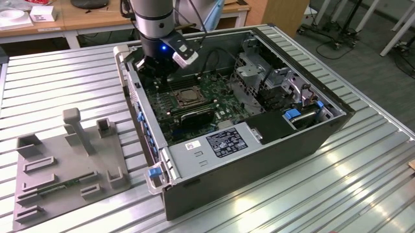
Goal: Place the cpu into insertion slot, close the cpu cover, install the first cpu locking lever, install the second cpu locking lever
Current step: 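Install the first cpu locking lever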
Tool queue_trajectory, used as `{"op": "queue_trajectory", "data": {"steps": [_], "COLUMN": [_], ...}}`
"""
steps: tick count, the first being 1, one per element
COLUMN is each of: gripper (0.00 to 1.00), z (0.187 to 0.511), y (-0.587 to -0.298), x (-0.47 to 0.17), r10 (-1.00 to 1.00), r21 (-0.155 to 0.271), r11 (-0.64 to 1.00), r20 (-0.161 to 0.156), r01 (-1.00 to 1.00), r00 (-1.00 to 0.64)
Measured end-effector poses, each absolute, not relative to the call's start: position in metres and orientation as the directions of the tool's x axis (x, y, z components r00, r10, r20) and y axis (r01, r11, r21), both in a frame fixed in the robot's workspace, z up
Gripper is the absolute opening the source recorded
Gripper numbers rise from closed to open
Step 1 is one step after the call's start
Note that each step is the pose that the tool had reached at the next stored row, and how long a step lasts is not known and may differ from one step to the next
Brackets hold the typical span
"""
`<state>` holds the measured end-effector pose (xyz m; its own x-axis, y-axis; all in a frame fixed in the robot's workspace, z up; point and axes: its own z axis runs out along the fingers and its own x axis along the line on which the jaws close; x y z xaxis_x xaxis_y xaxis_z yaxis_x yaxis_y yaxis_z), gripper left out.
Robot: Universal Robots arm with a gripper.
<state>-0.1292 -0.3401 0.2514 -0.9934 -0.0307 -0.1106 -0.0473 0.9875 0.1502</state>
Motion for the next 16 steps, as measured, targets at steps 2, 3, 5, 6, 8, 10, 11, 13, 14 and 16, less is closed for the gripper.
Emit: {"op": "queue_trajectory", "data": {"steps": [2, 3, 5, 6, 8, 10, 11, 13, 14, 16], "gripper": [0.11, 0.11, 0.11, 0.11, 0.11, 0.11, 0.11, 0.11, 0.11, 0.11], "z": [0.2515, 0.2514, 0.2514, 0.2514, 0.2514, 0.2515, 0.2514, 0.2515, 0.2514, 0.2514], "y": [-0.3401, -0.3402, -0.3402, -0.3401, -0.3401, -0.3401, -0.3401, -0.3402, -0.3402, -0.3401], "x": [-0.1296, -0.1296, -0.1298, -0.1298, -0.1299, -0.1299, -0.1299, -0.1299, -0.1299, -0.1299], "r10": [-0.030, -0.029, -0.028, -0.028, -0.026, -0.026, -0.026, -0.026, -0.025, -0.024], "r21": [0.158, 0.162, 0.172, 0.179, 0.188, 0.193, 0.193, 0.195, 0.199, 0.213], "r11": [0.986, 0.986, 0.984, 0.983, 0.981, 0.980, 0.980, 0.980, 0.979, 0.976], "r20": [-0.111, -0.112, -0.112, -0.113, -0.114, -0.114, -0.114, -0.114, -0.114, -0.114], "r01": [-0.047, -0.047, -0.048, -0.048, -0.048, -0.047, -0.047, -0.048, -0.048, -0.048], "r00": [-0.993, -0.993, -0.993, -0.993, -0.993, -0.993, -0.993, -0.993, -0.993, -0.993]}}
